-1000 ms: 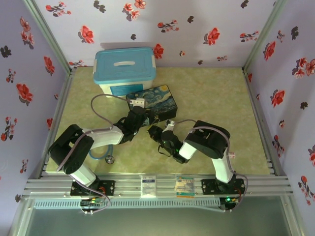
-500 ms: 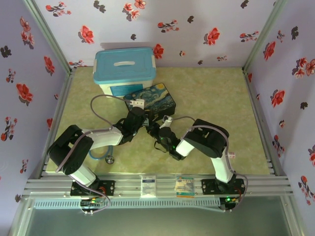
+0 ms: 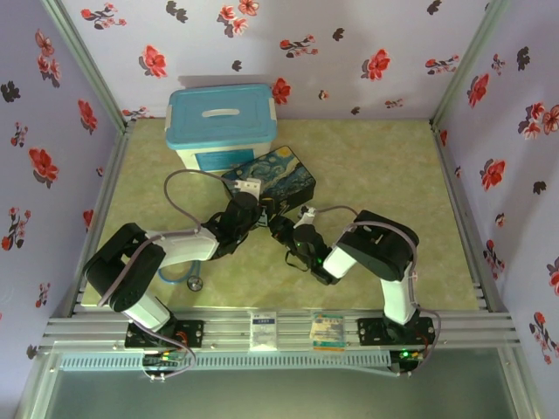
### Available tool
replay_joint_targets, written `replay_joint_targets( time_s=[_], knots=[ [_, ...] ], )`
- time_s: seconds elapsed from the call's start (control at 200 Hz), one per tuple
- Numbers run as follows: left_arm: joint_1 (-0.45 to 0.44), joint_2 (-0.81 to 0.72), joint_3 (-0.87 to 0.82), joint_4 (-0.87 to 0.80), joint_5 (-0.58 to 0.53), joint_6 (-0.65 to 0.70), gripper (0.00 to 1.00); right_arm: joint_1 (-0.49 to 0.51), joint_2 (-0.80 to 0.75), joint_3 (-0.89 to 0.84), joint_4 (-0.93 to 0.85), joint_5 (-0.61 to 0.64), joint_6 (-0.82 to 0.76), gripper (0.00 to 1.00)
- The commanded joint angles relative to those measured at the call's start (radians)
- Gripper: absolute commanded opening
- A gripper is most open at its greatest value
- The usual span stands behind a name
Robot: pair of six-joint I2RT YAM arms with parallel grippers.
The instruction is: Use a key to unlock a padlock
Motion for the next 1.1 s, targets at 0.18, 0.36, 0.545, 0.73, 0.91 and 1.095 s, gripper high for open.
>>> replay_joint_targets(
  time_s=[0.18, 0.36, 0.545, 0.73, 0.91, 1.095],
  knots=[
    [-0.002, 0.020, -0.074, -0.293, -0.052, 0.009, 0.42, 0.023, -0.075, -0.062, 0.130, 0.167, -0.064, 0.00],
    [-0.018, -0.016, -0.027, -0.454, -0.134, 0.160, 0.55, 0.009, -0.066, -0.035, 0.130, 0.090, -0.059, 0.00],
    [-0.029, -0.012, 0.066, -0.662, -0.182, 0.267, 0.67, 0.042, -0.106, -0.057, 0.128, 0.102, -0.104, 0.00],
    [-0.061, -0.042, 0.207, -0.851, -0.207, 0.245, 0.72, 0.046, -0.096, -0.096, 0.130, 0.105, -0.057, 0.00],
    [-0.086, 0.001, 0.337, -1.033, -0.204, 0.352, 0.74, 0.051, -0.084, -0.096, 0.130, 0.099, -0.031, 0.00],
    [-0.129, 0.037, 0.363, -1.123, -0.228, 0.354, 0.85, 0.056, -0.083, -0.105, 0.129, 0.101, -0.023, 0.00]
  ],
)
